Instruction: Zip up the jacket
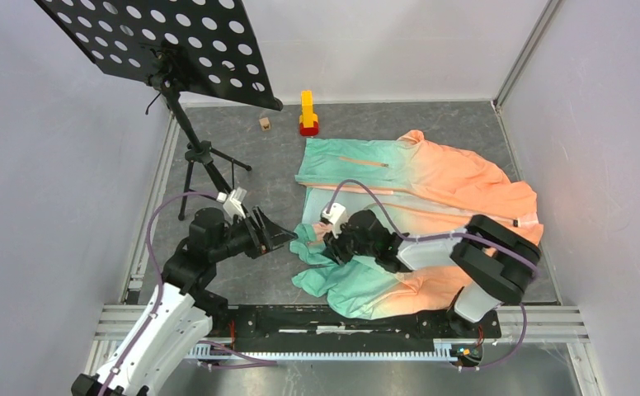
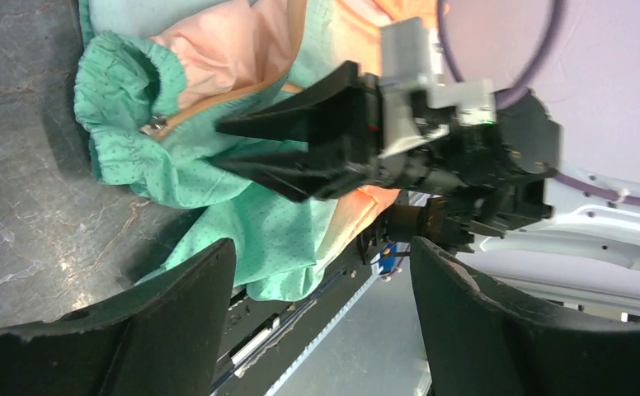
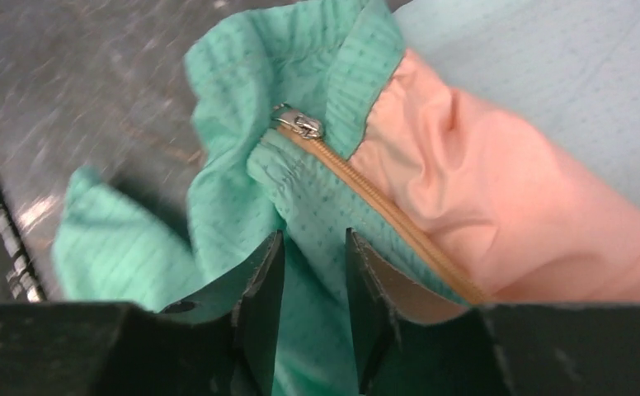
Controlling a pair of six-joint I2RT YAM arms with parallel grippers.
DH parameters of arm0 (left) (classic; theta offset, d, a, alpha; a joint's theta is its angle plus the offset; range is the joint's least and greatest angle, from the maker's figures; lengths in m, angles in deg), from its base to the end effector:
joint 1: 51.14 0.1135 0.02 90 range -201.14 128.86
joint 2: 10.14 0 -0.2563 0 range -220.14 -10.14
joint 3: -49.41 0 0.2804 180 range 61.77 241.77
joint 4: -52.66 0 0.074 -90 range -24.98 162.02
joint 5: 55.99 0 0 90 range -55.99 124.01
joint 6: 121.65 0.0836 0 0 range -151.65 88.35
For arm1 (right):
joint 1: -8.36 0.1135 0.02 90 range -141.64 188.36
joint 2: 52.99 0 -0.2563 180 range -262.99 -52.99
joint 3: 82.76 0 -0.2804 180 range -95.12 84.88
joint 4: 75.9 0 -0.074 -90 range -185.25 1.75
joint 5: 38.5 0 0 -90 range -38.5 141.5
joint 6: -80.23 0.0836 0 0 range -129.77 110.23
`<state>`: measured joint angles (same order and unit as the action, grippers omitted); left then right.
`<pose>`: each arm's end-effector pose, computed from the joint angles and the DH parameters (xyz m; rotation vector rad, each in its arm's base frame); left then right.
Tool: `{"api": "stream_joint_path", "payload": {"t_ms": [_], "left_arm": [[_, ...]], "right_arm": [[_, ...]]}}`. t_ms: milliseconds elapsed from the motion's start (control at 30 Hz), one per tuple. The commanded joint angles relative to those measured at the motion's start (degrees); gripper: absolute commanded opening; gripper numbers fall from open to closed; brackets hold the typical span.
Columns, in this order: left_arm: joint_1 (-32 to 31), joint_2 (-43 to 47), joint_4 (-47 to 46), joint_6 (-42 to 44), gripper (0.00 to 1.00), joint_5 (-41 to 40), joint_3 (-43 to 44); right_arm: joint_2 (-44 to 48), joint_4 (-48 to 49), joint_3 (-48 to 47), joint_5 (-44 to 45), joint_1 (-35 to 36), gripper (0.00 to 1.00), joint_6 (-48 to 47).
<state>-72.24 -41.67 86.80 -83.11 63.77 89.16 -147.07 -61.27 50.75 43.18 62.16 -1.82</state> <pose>0.1818 -0.1146 0.2236 -0.2222 2.2106 -1.2811 0.2022 0.2967 0.0769 -0.9549 2.0304 0.7652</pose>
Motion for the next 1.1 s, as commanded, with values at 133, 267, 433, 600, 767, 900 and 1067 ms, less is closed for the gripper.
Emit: {"api": "stream_joint_path", "payload": {"t_ms": [133,267,433,600,767,900,1067], "left_arm": [[-4.62,-1.61,-9.15,-1.35,0.77,-5.57,-4.24],[-5.19,-0.55,-8.41,-1.14,0.76,-7.09,-3.34],[-5.18,1.94,-3.56,-0.27,0.76,-8.84,-2.72],[-5.18,4.07,1.25,1.06,0.76,-9.03,-1.28],[-5.18,5.69,2.22,1.36,0.77,-9.82,-1.21],[-5.2,4.91,2.21,1.88,0.77,-9.16,-0.6],[-5.2,5.2,2.43,2.02,0.78,-8.77,-0.46]], "right_arm": [[11.11,-7.06,-2.36,-3.43,-0.69,0.5,-3.62],[9.32,-7.13,-4.7,-5.2,-1.33,0.51,-14.38],[4.5,-6.58,-7.96,-17.41,-1.86,0.51,-31.29],[0.71,-12.2,-10.68,-18.61,-1.86,0.49,-41.63],[-0.54,-7.46,-8.37,-19.46,-1.81,0.5,-41.92],[-4.93,-10.43,-11.55,-17.91,-1.78,0.5,-43.45],[-7.61,-10.5,-12.45,-16.03,-1.79,0.51,-43.02]]}}
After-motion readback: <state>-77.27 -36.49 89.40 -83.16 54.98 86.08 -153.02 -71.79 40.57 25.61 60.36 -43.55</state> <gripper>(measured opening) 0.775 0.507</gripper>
